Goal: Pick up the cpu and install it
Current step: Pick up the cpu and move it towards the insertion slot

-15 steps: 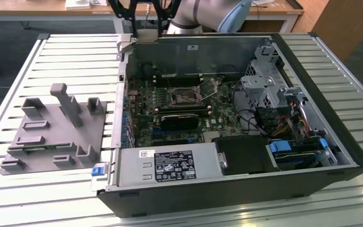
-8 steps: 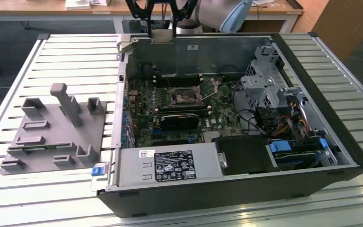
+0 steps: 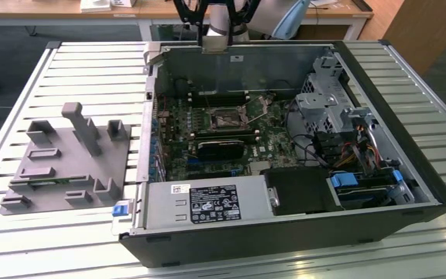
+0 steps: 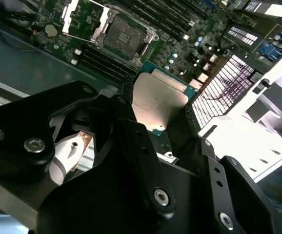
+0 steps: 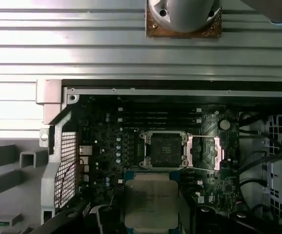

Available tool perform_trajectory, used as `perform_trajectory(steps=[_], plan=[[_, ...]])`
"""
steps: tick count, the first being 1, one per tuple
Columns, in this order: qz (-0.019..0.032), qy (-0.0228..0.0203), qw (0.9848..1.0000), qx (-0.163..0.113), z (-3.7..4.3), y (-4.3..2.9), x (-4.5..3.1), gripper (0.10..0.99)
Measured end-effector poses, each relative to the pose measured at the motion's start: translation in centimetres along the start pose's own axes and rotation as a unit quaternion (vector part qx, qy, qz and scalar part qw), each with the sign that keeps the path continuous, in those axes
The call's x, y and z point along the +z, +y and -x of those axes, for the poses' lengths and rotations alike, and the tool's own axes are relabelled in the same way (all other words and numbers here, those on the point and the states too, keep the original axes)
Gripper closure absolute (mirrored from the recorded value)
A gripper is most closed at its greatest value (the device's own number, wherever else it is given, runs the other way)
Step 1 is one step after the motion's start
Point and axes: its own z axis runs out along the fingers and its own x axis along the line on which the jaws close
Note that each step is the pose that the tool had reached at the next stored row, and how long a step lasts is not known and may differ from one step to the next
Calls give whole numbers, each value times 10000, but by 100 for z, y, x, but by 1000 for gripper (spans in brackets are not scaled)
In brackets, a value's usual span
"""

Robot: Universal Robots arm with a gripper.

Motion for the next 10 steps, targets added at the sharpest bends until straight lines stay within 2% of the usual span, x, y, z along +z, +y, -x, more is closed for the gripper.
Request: perform_trajectory(steps=[10], plan=[[0, -1, 10000, 2, 329, 24, 6, 557]])
